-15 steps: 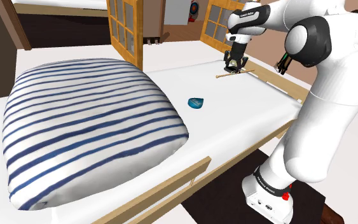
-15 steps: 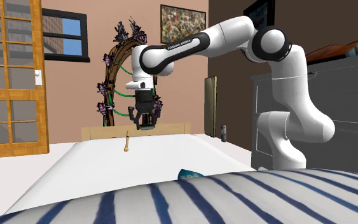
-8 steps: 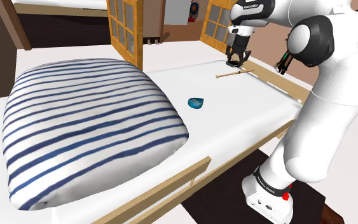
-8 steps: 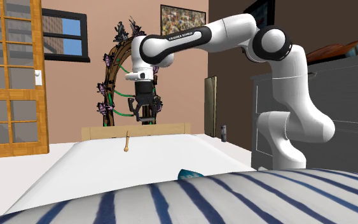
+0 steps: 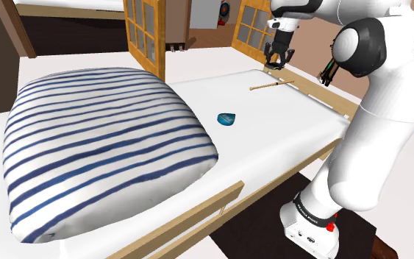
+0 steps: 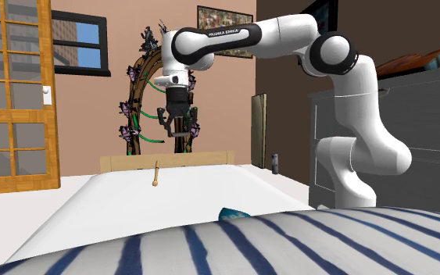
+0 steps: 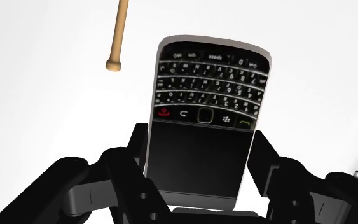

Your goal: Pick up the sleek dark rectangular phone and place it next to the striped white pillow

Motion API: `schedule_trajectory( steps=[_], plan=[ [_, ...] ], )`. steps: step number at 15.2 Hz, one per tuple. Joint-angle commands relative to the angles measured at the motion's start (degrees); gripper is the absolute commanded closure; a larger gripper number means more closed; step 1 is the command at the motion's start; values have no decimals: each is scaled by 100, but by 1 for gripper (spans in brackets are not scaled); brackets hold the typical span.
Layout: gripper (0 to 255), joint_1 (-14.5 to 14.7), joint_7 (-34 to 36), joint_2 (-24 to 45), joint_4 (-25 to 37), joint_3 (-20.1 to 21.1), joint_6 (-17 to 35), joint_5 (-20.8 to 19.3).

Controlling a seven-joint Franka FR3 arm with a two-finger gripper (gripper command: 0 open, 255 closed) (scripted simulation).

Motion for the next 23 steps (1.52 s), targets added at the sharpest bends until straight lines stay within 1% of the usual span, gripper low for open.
schedule_trajectory(
  steps=[1, 5, 7, 9, 12, 15, 19, 23],
  plan=[
    [255, -29, -18, 25, 177, -6, -161, 18],
    [255, -95, -55, 93, 535, -14, -471, 67],
    [255, 343, 383, -481, 11, 20, -336, -364],
    [255, 679, 859, -1046, -452, 142, -256, -786],
    [255, 963, 1567, -1810, -1053, 490, -221, -1312],
    [255, 1079, 2205, -2432, -1569, 921, -245, -1658],
    [255, 1157, 2951, -3073, -2148, 1489, -312, -1886],
    [255, 1229, 3617, -3554, -2622, 2023, -383, -1929]
  ],
)
